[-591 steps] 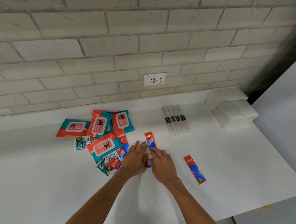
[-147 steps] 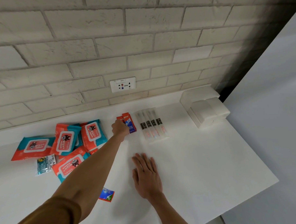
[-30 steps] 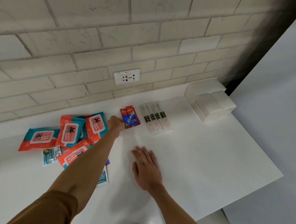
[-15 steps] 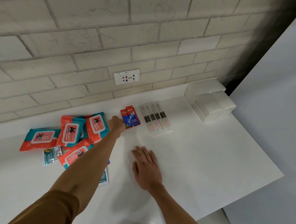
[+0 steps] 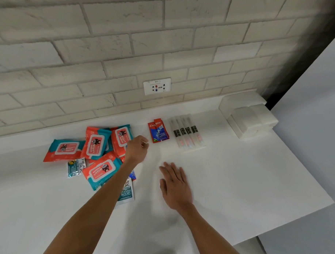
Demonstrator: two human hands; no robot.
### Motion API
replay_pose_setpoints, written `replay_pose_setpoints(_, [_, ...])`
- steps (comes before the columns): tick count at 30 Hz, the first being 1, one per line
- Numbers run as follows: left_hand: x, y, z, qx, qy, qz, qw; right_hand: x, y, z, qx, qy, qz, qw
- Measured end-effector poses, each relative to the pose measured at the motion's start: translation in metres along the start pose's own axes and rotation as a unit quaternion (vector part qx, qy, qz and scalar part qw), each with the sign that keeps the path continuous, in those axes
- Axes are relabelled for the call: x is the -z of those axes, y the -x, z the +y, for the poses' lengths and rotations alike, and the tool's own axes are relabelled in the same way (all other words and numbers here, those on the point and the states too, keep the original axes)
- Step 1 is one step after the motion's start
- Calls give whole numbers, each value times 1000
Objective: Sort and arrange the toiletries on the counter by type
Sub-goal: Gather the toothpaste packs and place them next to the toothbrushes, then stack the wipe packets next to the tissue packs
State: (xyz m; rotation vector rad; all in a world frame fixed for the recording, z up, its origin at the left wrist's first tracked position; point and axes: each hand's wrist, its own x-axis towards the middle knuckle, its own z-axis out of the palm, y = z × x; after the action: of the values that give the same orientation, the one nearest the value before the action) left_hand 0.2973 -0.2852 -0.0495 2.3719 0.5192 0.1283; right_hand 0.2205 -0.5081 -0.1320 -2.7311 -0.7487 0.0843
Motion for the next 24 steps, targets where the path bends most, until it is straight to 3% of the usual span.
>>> replay_pose_setpoints(7, [40, 77, -47, -12, -2, 9, 1000, 2, 3, 0, -2, 11, -18, 1000])
replay_pose_setpoints(15, [71, 161, -103, 45, -22, 17, 999, -1, 14, -8, -10, 22, -15, 1000])
replay_pose_setpoints(24, [68, 179, -120, 70, -44, 58, 995, -5, 24, -13, -16, 28, -17, 999])
